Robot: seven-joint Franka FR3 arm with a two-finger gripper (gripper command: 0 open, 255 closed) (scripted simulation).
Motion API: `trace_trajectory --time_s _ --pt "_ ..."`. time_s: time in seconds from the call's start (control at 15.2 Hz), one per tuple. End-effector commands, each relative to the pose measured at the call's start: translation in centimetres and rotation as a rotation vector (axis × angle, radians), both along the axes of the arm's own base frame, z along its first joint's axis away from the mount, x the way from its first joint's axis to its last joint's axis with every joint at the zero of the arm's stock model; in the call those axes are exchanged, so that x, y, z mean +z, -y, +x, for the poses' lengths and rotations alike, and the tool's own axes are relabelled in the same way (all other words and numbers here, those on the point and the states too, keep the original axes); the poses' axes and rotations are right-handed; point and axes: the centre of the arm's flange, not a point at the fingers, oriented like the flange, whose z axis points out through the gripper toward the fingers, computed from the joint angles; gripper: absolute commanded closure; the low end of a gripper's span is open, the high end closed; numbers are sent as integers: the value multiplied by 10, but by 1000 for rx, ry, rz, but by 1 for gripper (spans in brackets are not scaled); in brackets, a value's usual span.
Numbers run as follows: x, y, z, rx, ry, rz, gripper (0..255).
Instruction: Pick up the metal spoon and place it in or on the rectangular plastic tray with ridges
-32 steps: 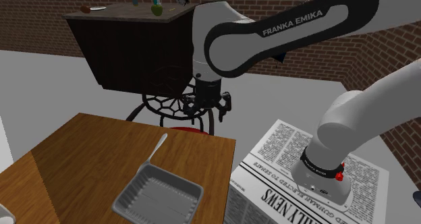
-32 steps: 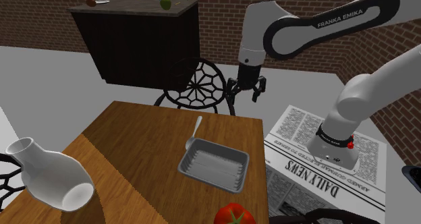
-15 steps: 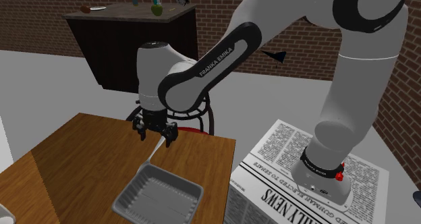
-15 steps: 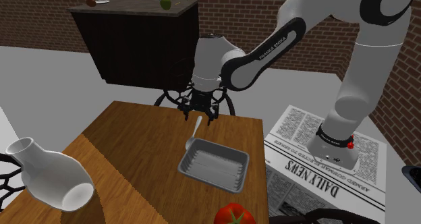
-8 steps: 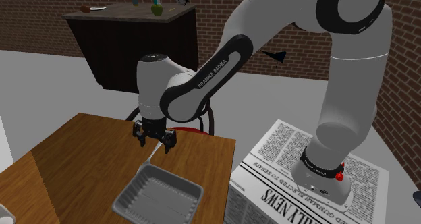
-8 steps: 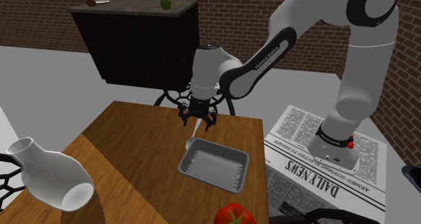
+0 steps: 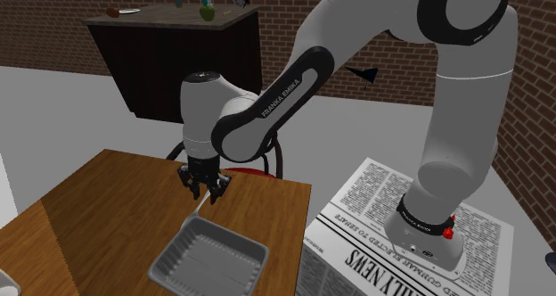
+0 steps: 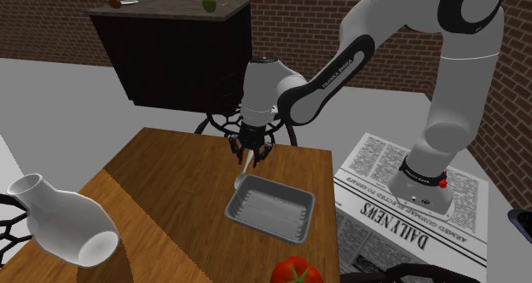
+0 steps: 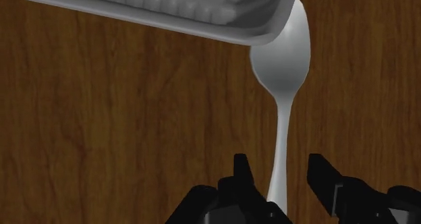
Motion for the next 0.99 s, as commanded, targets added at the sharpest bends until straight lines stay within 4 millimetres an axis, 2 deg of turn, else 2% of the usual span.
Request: trace_trajectory --time_s 0.0,0.46,0.92 --pt "-1 0 1 -2 1 4 255" --pt "-1 0 1 -2 1 4 255" --pt "36 0 1 -2 1 4 255"
